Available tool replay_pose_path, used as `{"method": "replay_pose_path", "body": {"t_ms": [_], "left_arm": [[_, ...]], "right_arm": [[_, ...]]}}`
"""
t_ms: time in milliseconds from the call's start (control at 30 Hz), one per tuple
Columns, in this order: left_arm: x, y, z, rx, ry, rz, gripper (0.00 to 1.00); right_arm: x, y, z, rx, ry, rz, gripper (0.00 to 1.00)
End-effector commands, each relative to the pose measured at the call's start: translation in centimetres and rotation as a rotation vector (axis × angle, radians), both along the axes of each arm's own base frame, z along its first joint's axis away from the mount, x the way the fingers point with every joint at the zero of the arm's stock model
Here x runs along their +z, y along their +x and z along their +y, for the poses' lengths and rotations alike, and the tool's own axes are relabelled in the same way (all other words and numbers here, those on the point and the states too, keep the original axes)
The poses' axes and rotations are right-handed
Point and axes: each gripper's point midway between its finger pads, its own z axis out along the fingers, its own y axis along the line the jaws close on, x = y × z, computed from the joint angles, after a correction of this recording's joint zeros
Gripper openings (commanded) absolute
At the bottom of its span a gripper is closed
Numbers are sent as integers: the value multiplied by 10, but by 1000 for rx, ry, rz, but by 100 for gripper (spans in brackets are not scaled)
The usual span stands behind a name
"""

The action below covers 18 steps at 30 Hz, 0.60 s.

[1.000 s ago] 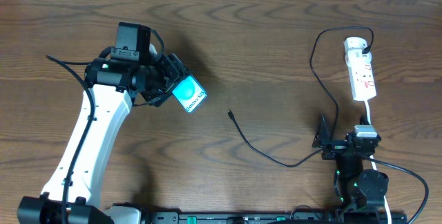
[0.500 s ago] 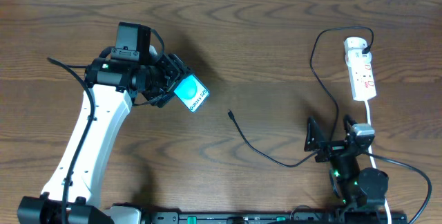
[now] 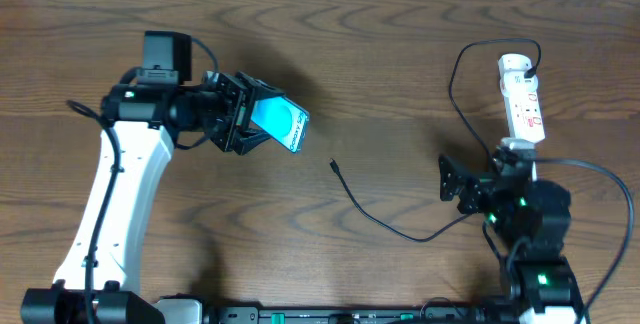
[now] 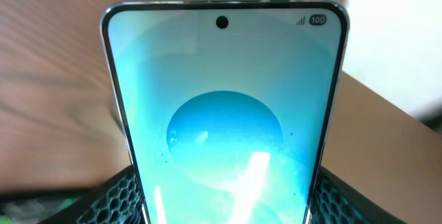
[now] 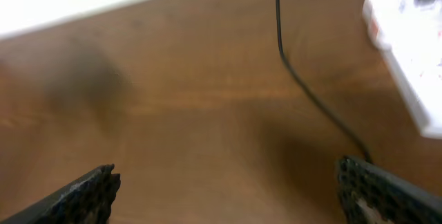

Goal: Plug charger to phone and switch on socket
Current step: 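Lift the phone with the left gripper and tilt it upright, then raise the right gripper and swing it toward the held phone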

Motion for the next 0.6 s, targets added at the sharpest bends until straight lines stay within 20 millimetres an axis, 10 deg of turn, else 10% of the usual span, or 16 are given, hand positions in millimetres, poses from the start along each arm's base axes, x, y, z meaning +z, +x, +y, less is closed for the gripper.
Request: {"method": "replay_pose_path", "body": {"t_ms": [0, 200, 567], "left_arm": [[57, -20, -19, -106, -363, 17, 7], [90, -34, -24, -182, -562, 36, 8], [91, -35, -24, -179, -571, 51, 7]], "right_arm": [[-10, 9, 3, 23, -14, 54, 99], [-25, 16, 3, 23, -13, 99, 99], [-27, 16, 4, 23, -13, 108, 99]]}}
